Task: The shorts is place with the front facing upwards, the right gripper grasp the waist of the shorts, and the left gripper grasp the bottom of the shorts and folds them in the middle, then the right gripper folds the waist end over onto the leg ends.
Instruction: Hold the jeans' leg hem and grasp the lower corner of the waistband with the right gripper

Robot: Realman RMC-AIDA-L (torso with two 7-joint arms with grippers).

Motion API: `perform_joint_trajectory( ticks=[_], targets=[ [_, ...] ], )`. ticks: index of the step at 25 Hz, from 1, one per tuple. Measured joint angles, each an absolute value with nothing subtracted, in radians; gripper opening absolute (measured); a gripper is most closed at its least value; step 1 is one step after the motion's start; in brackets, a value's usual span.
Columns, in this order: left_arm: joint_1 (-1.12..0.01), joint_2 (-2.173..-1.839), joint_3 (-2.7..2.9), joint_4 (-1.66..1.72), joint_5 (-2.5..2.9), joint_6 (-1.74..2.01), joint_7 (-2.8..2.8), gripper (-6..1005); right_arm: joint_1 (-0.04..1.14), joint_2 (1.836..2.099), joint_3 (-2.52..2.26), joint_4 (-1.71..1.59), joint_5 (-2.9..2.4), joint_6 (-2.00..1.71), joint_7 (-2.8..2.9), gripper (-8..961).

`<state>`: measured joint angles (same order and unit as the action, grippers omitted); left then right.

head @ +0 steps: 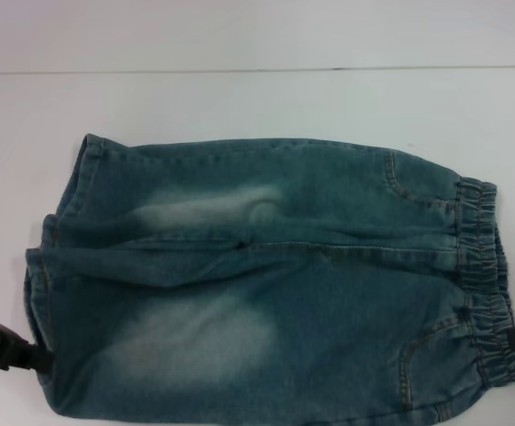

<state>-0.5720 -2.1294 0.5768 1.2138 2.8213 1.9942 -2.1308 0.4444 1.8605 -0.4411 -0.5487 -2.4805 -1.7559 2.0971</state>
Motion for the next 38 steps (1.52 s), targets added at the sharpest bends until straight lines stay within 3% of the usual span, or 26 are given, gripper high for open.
perform_joint_trajectory(
  ticks=[15, 25, 33, 38],
  targets=[
    [-0.576, -2.132, 0.580, 1.209, 2.822, 1.994, -2.131, -2, 0.472, 1.891, -0.444, -0.543, -2.471, -1.784, 2.082, 910],
    [-0.575, -2.136, 0.580, 1.207, 2.821, 1.995, -2.131, -2, 0.460, 1.882, -0.446, -0.552, -2.426, -1.781, 2.058, 909],
    [-0.576, -2.139, 0.595, 1.207, 2.821, 1.996, -2.131, -2, 0.469, 1.899, -0.511, -0.555, -2.429, -1.742, 2.036, 590],
    [-0.577, -2.141, 0.604, 1.207, 2.822, 1.998, -2.131, -1, 0.461, 1.868, -0.488, -0.565, -2.423, -1.771, 2.057, 410]
  ],
)
